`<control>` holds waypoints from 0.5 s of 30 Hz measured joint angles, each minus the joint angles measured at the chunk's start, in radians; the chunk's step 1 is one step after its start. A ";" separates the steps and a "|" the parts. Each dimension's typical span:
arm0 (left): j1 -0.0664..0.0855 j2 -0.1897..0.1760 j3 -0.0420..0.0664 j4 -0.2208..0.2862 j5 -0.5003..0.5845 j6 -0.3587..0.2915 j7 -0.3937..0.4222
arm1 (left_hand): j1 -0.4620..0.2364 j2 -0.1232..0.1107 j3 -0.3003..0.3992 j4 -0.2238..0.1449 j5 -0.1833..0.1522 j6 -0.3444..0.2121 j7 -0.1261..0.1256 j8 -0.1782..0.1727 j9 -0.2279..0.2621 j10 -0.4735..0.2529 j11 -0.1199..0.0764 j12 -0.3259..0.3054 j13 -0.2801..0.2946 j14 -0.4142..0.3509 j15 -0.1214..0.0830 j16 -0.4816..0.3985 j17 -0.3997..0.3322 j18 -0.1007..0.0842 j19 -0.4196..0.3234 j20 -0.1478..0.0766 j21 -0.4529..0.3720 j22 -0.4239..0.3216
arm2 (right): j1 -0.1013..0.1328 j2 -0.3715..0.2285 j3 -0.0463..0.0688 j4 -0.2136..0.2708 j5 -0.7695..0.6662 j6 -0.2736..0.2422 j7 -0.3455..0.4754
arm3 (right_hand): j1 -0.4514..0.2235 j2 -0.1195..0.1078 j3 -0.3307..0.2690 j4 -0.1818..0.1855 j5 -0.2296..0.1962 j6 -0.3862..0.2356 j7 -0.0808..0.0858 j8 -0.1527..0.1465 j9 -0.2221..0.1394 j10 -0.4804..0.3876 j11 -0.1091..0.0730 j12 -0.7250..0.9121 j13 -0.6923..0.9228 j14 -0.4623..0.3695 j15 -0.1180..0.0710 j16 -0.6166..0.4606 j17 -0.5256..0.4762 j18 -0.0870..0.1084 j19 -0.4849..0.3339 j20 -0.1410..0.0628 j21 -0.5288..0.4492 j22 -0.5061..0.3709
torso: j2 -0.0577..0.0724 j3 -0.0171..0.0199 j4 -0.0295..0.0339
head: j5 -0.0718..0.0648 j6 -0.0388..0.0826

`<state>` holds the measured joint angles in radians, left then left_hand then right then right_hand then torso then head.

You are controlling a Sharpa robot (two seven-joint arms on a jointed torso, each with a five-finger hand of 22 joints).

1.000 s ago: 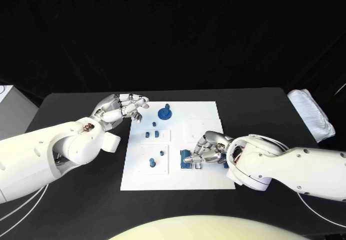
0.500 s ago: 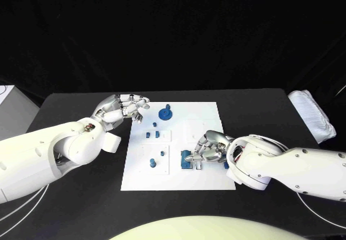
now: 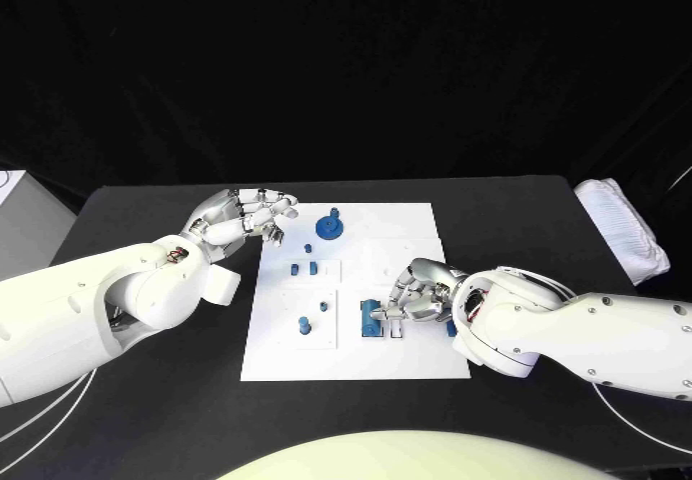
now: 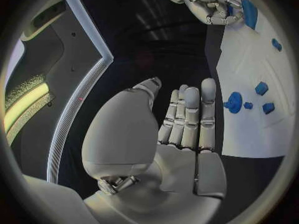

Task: Assemble the parts on the task board

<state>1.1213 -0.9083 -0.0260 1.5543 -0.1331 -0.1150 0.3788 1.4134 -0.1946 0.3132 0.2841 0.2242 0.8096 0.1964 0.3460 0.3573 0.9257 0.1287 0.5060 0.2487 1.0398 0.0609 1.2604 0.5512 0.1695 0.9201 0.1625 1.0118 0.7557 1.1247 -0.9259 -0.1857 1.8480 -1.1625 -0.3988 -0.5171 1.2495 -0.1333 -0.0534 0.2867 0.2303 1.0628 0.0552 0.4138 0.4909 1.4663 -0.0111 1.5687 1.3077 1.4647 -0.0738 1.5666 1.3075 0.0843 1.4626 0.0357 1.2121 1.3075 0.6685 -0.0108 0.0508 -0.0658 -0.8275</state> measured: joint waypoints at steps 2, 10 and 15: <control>0.000 0.000 0.000 -0.001 0.000 0.000 0.000 | 0.000 0.000 0.000 0.000 0.000 0.000 0.000 0.000 0.000 0.000 0.000 0.000 0.000 0.000 0.000 0.000 0.000 0.000 0.000 0.000 0.000 0.000 | -0.001 0.000 0.000 0.002 -0.006 -0.001 0.000 | 0.002 -0.002 0.000 0.000 0.000 0.000 0.000 0.000 0.000 0.000 0.000 0.000 0.000 0.000 0.000 0.000 0.000 0.000 0.000 0.000 0.000 0.000 | 0.000 0.0006 0.0000 | 0.000 0.000; 0.000 0.001 0.000 -0.002 0.001 0.001 -0.001 | 0.000 0.000 0.000 0.000 0.000 0.000 0.000 0.000 0.000 0.000 0.000 0.000 0.000 0.000 0.000 0.000 0.000 0.000 0.000 0.000 0.000 0.000 | -0.005 -0.005 -0.002 0.007 -0.027 -0.034 0.007 | 0.012 -0.012 0.011 0.003 -0.022 0.000 0.000 0.004 -0.002 0.000 0.000 0.000 0.000 0.000 0.000 0.000 0.000 0.000 0.004 -0.004 0.001 0.000 | 0.000 0.0014 0.0012 | -0.001 0.002; 0.000 0.001 0.000 -0.003 0.001 0.002 -0.002 | 0.004 0.004 0.000 0.000 0.000 0.000 0.000 0.000 0.000 0.000 0.000 0.000 0.000 0.000 0.000 0.000 0.000 0.000 0.000 0.000 0.000 0.000 | -0.007 -0.012 -0.003 0.015 -0.028 -0.082 0.034 | 0.002 -0.002 0.017 0.003 -0.009 0.003 -0.003 0.004 -0.004 0.000 0.000 0.000 0.000 0.000 0.000 0.000 0.000 0.000 0.004 -0.004 0.018 0.000 | 0.001 0.0021 0.0012 | 0.001 0.004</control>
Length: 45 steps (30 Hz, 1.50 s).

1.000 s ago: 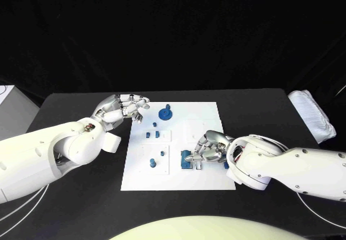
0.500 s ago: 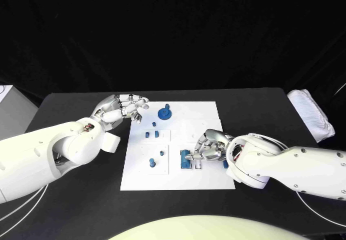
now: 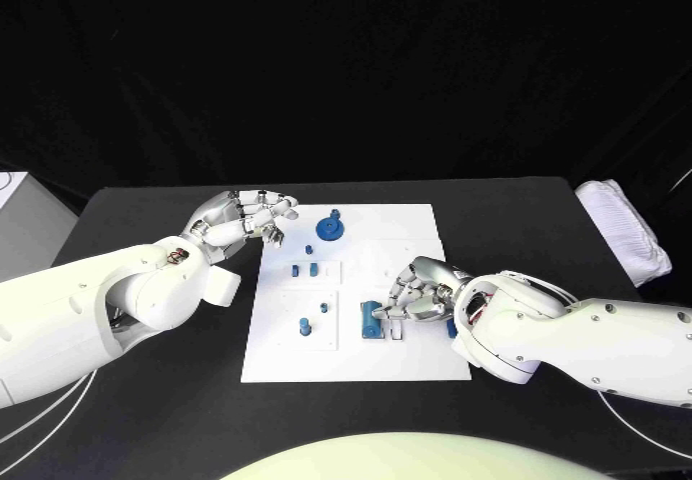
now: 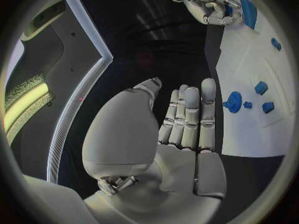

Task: Assemble the parts on the task board

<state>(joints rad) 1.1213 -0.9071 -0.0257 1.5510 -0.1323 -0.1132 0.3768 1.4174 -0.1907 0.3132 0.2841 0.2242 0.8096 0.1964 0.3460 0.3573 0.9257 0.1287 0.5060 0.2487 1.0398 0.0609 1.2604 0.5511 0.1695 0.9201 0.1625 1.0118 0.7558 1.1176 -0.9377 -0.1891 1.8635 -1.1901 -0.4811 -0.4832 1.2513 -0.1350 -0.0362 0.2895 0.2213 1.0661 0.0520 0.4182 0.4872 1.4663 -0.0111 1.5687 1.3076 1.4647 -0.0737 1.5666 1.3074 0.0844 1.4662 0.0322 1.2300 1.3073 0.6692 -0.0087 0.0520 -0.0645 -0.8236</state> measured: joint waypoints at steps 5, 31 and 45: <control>0.000 0.000 0.000 -0.001 0.000 0.001 0.000 | 0.000 0.000 0.000 0.000 0.000 0.000 0.000 0.000 0.000 0.000 0.000 0.000 0.000 0.000 0.000 0.000 0.000 0.000 0.000 0.000 0.000 0.000 | 0.000 -0.011 0.000 0.011 0.005 -0.037 0.041 | -0.002 0.002 0.000 0.000 0.002 0.000 0.000 0.000 0.000 0.000 0.000 0.000 0.000 0.000 0.000 0.000 0.000 0.000 0.000 0.000 0.003 0.000 | 0.000 0.0004 0.0000 | 0.002 -0.001; 0.000 -0.003 0.000 -0.001 0.000 0.003 -0.003 | 0.000 0.000 0.000 0.000 0.000 0.000 0.000 0.000 -0.001 0.000 0.000 0.000 0.000 0.000 0.000 0.000 0.000 0.000 0.000 0.000 0.000 0.000 | 0.000 0.006 0.001 0.017 -0.044 0.075 0.056 | 0.048 -0.035 0.018 -0.001 -0.117 0.003 -0.003 0.011 -0.007 0.000 -0.007 0.000 0.000 0.000 0.000 0.000 0.000 0.000 0.000 0.000 0.005 0.001 | 0.000 -0.0020 0.0011 | 0.006 -0.006; 0.000 -0.005 0.000 -0.002 0.000 0.003 -0.004 | 0.000 0.000 0.000 0.000 0.000 0.000 0.000 0.000 -0.001 0.000 0.000 0.000 0.000 0.000 0.000 0.000 0.000 0.000 0.000 0.000 0.000 0.000 | 0.000 0.005 0.001 0.007 -0.084 0.077 0.022 | 0.079 0.005 0.046 0.000 -0.158 0.010 -0.010 0.015 -0.010 0.000 -0.007 0.000 0.000 0.004 -0.004 0.000 0.000 -0.015 0.000 0.000 0.010 0.000 | 0.000 -0.0015 -0.0003 | 0.005 -0.007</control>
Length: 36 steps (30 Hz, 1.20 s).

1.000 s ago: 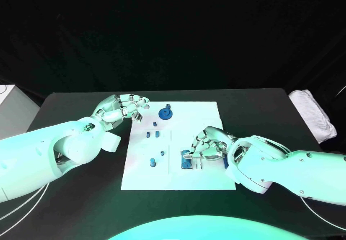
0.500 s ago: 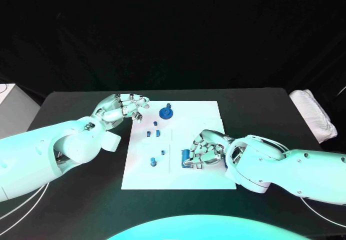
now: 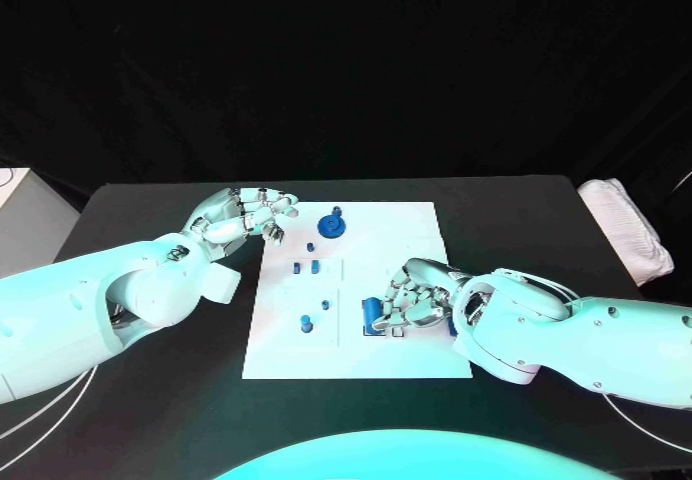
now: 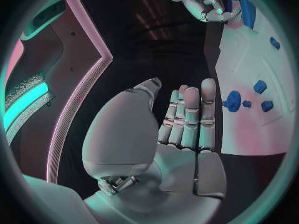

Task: Assemble the parts on the task board

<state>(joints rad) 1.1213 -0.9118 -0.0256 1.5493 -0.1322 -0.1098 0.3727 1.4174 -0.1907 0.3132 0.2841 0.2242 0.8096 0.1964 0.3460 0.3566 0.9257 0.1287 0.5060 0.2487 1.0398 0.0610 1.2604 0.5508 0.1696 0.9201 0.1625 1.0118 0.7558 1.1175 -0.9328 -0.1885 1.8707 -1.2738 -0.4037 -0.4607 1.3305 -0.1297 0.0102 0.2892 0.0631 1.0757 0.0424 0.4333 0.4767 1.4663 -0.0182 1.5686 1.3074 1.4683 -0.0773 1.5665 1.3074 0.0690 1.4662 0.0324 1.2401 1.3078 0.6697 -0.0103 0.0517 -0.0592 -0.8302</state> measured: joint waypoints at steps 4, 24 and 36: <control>0.000 0.000 0.000 -0.001 0.000 0.000 0.000 | 0.000 0.000 0.000 0.000 0.000 0.000 0.000 0.000 0.000 0.000 0.000 0.000 0.000 0.000 0.000 0.000 0.000 0.000 0.000 0.000 0.000 0.000 | -0.001 -0.002 -0.001 0.000 -0.001 0.001 -0.001 | -0.001 0.007 0.000 0.000 0.000 0.000 0.000 0.000 0.000 0.000 0.000 0.000 0.000 0.000 0.000 0.000 0.000 0.000 0.000 0.000 0.000 0.000 | 0.001 0.0007 -0.0014 | -0.001 -0.001; 0.000 -0.001 0.000 -0.002 0.000 0.002 -0.002 | 0.004 0.004 0.000 0.000 0.000 0.000 0.000 0.000 0.000 0.000 0.000 0.000 0.000 0.000 0.000 0.000 0.000 0.000 0.000 0.000 0.000 -0.001 | -0.003 0.002 0.000 -0.008 0.032 0.036 0.004 | -0.023 -0.012 -0.012 0.006 -0.004 0.004 0.004 0.004 -0.002 0.000 0.000 0.000 0.000 -0.004 -0.004 0.000 0.000 0.000 0.000 0.000 0.000 0.000 | -0.001 0.0004 0.0003 | -0.002 -0.002; 0.000 0.000 0.000 -0.002 -0.001 0.004 -0.003 | 0.004 0.004 0.000 0.000 0.000 0.000 0.000 0.000 -0.001 0.000 0.000 0.000 0.000 0.000 0.000 0.000 0.000 0.000 0.000 0.000 0.000 -0.001 | -0.005 0.008 0.000 -0.019 0.022 0.036 -0.002 | -0.037 -0.011 -0.014 0.003 -0.004 0.004 0.004 0.004 -0.002 0.000 0.000 0.000 0.001 -0.004 -0.004 0.000 0.000 0.000 0.000 0.000 0.000 0.000 | -0.001 0.0007 0.0002 | -0.002 -0.001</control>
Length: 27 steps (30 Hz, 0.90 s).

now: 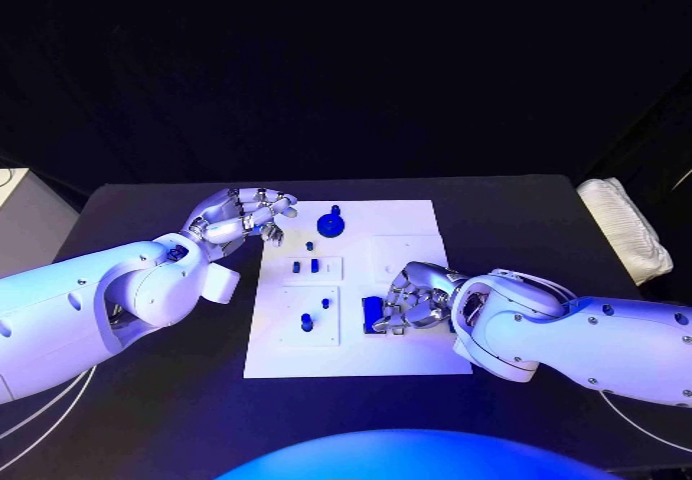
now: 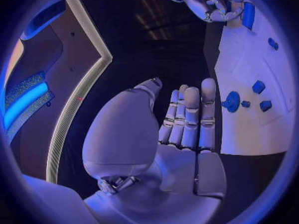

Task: Assemble the parts on the task board

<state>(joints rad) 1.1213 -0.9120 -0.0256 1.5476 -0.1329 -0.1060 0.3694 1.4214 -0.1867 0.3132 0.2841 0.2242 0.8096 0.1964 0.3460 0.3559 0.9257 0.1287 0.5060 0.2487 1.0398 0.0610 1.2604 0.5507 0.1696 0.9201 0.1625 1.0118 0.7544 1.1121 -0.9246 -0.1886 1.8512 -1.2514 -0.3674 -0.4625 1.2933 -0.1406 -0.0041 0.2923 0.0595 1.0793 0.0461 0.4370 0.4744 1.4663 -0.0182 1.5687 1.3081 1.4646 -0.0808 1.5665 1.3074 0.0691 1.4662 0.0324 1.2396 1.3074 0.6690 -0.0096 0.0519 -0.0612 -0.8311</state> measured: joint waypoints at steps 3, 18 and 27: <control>0.000 0.000 0.000 0.000 0.000 0.000 0.000 | 0.000 0.000 0.000 0.000 0.000 0.000 0.000 0.000 0.000 0.000 0.000 0.000 0.000 0.000 0.000 0.000 0.000 0.000 0.000 0.000 0.000 0.000 | -0.001 0.005 0.000 -0.006 -0.002 -0.002 -0.005 | -0.004 0.004 0.000 0.000 0.000 0.000 0.000 0.000 -0.001 0.000 0.000 0.000 0.000 0.000 0.000 0.000 0.000 0.000 0.000 0.000 0.000 0.000 | 0.000 -0.0001 0.0001 | 0.000 0.000; 0.000 0.001 0.000 0.000 0.000 0.001 -0.001 | 0.000 0.000 0.000 0.000 0.000 0.000 0.000 0.000 0.000 0.000 0.000 0.000 0.000 0.000 0.000 0.000 0.000 0.000 0.000 0.000 0.000 0.000 | -0.009 0.009 0.000 -0.013 -0.007 -0.018 -0.023 | -0.009 0.041 0.003 -0.003 -0.002 0.000 0.000 0.000 -0.003 0.000 0.000 0.000 0.000 0.000 0.000 0.000 0.000 0.000 0.000 0.000 0.000 0.001 | 0.000 0.0000 -0.0003 | -0.005 -0.002; 0.000 0.002 0.000 -0.002 0.000 0.002 -0.001 | 0.000 0.000 0.000 0.000 0.000 0.000 0.000 0.000 0.000 0.000 0.000 0.000 0.000 0.000 0.000 0.000 0.000 0.000 0.000 0.000 0.000 0.000 | -0.010 -0.019 0.000 -0.007 0.020 -0.028 0.019 | -0.031 0.027 -0.008 0.001 0.011 -0.007 0.006 0.004 -0.007 0.000 0.000 0.000 0.000 0.000 0.000 0.000 0.000 0.000 0.000 0.000 -0.020 0.001 | 0.000 -0.0003 -0.0004 | -0.005 0.000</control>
<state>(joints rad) 1.1213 -0.9103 -0.0256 1.5458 -0.1331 -0.1043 0.3683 1.4214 -0.1866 0.3132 0.2841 0.2242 0.8096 0.1964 0.3460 0.3561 0.9257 0.1287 0.5060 0.2487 1.0398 0.0609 1.2604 0.5507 0.1696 0.9201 0.1625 1.0118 0.7545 1.1019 -0.9433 -0.1886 1.8446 -1.2314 -0.3959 -0.4438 1.2626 -0.1139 -0.0117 0.2934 0.0704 1.0725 0.0521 0.4409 0.4675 1.4663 -0.0181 1.5686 1.3079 1.4647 -0.0807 1.5665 1.3074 0.0691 1.4662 0.0324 1.2201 1.3080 0.6686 -0.0099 0.0515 -0.0664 -0.8307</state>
